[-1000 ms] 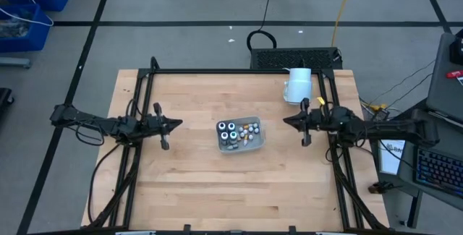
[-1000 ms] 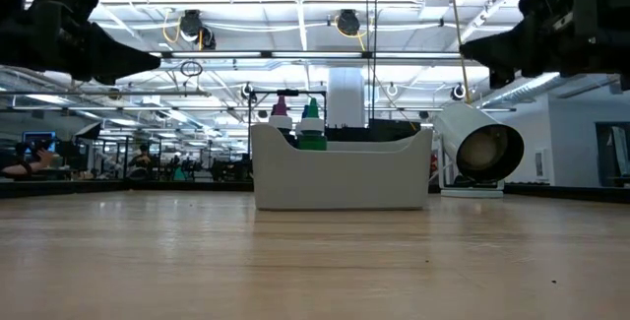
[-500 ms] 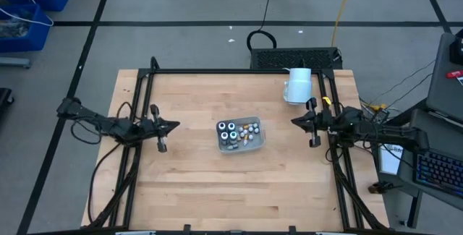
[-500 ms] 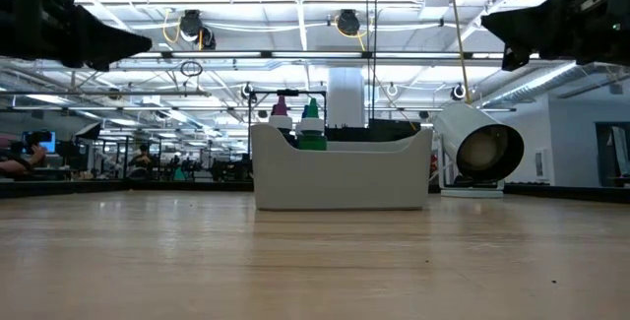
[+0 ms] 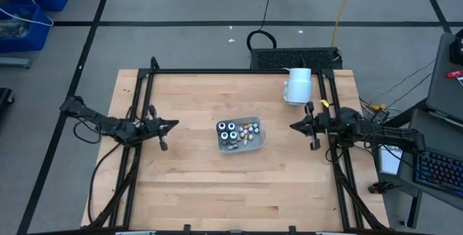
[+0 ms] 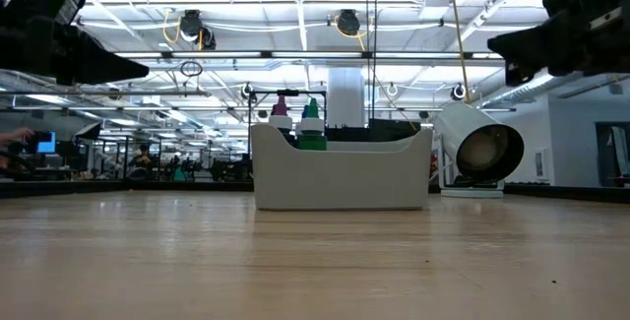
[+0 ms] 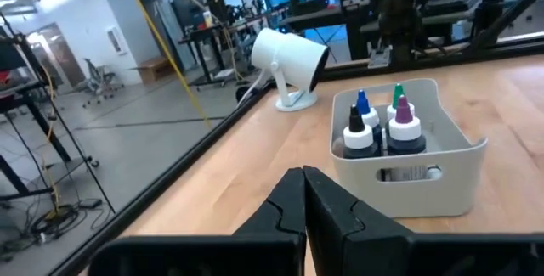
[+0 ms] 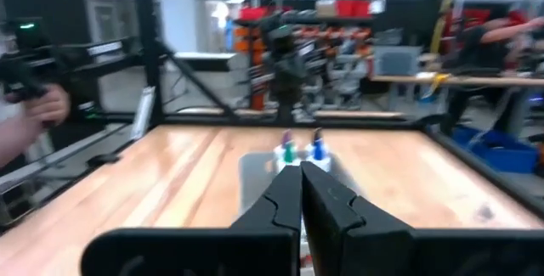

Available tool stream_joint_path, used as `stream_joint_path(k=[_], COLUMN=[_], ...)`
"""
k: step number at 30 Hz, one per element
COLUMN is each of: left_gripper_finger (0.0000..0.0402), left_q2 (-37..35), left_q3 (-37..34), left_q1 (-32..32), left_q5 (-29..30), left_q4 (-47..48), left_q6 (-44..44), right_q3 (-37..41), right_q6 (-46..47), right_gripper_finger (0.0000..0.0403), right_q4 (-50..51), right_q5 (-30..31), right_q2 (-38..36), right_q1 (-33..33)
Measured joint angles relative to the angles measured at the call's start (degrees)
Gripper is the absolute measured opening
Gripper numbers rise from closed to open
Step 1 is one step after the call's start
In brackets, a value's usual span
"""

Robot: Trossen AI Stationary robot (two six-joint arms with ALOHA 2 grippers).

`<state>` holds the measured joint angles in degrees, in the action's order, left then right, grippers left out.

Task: Pick & Place food coloring
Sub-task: Return to Home Position

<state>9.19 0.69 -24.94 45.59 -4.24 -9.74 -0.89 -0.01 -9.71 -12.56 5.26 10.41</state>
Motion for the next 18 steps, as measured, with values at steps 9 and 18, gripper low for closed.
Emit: stream_joint_path(k=[9,18], left_gripper_finger=[0.0004,0.0007], left_q2=[0.2,0.2], left_q3=[0.0,0.0], left_q1=[0.1,0.1], left_q5=[-5.2,-10.0], left_q4=[0.4,0.5], left_q6=[1.0,5.2], right_q3=[0.0,0.0], right_q6=[1.0,2.5], right_gripper_finger=[0.0,0.0], right_q4=[2.5,4.0], right_q5=[-4.1,-1.9], right_q2=[0.0,0.0], right_q1=[0.0,0.0])
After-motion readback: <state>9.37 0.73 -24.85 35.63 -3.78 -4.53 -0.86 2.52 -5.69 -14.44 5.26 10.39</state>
